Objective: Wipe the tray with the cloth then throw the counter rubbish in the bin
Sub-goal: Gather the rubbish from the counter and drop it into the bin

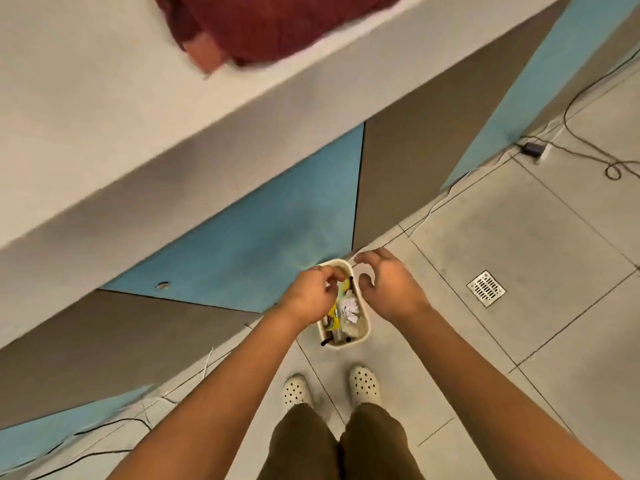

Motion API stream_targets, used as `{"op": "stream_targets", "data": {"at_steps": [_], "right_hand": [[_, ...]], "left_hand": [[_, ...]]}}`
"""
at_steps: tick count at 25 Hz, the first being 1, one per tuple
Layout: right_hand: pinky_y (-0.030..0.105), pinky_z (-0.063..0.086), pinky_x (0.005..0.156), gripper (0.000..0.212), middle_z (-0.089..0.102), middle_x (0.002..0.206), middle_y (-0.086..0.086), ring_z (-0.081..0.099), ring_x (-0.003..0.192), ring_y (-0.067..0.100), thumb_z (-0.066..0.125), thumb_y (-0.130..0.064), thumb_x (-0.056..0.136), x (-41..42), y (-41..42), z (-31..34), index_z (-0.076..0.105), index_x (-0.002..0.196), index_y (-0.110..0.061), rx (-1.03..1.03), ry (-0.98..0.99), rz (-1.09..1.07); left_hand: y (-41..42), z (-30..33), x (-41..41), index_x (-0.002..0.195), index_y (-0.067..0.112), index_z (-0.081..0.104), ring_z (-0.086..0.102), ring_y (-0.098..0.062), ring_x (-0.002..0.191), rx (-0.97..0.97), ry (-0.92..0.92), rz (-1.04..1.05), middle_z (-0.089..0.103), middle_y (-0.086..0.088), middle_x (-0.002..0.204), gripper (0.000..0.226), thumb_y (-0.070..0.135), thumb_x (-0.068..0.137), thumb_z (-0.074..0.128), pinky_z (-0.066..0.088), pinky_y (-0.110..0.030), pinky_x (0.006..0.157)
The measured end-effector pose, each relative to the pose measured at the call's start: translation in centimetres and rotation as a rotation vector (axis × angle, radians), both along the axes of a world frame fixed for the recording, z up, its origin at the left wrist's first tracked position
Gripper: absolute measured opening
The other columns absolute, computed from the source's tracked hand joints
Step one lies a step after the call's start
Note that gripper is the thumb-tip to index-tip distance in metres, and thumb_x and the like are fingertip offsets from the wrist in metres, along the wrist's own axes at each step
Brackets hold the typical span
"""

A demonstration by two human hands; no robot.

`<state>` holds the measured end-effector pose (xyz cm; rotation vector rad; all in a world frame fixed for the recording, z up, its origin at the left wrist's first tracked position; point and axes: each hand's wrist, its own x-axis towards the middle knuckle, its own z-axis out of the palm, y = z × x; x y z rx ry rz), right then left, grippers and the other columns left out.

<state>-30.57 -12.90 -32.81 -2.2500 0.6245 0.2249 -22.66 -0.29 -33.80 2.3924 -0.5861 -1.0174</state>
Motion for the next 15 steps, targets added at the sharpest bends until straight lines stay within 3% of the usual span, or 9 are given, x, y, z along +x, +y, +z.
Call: {"op": "stream_targets", "data": {"at_steps": [5, 9, 11, 15], "right_hand": [[0.029, 0.041, 0.093, 0.033, 0.056, 0.118, 0.005, 0.052, 0.111, 0.024, 0.051, -0.008, 0.086, 1.1, -2.0, 13.6, 0.058, 0.118, -0.013, -0.104, -0.343, 0.114], [0.009, 0.037, 0.083, 0.027, 0.061, 0.1, 0.003, 0.052, 0.091, 0.008, 0.052, -0.01, 0.081, 3.9, -1.9, 22.1, 0.064, 0.105, -0.01, -0.121, -0.686, 0.192], [0.0, 0.034, 0.077, 0.025, 0.058, 0.095, -0.002, 0.047, 0.08, -0.002, 0.053, -0.005, 0.082, 5.9, -1.1, 25.5, 0.064, 0.104, -0.01, -0.091, -0.771, 0.218], [0.003, 0.038, 0.067, 0.022, 0.06, 0.091, -0.003, 0.052, 0.073, -0.006, 0.054, 0.002, 0.084, 11.1, 2.1, 29.8, 0.067, 0.098, -0.008, -0.018, -0.833, 0.248]], "left_hand": [[0.0, 14.4, -0.1, 0.114, 0.006, 0.06, 0.055, -0.01, 0.073, -0.269, -0.137, 0.113, 0.062, -0.001, 0.098, 0.025, 0.005, 0.09, 0.052, 0.038, -0.004, 0.065], [0.9, 23.9, 1.7, 0.107, 0.01, 0.062, 0.053, 0.001, 0.064, -0.462, -0.281, 0.184, 0.057, 0.007, 0.086, 0.019, 0.005, 0.09, 0.055, 0.039, -0.004, 0.063], [2.1, 27.8, 2.7, 0.1, 0.018, 0.063, 0.052, 0.005, 0.059, -0.551, -0.353, 0.29, 0.057, 0.014, 0.083, 0.016, 0.009, 0.089, 0.057, 0.039, -0.003, 0.058], [6.4, 32.8, 5.4, 0.099, 0.023, 0.061, 0.049, -0.001, 0.056, -0.642, -0.384, 0.48, 0.058, 0.012, 0.085, 0.018, 0.009, 0.09, 0.054, 0.037, -0.007, 0.047]]}}
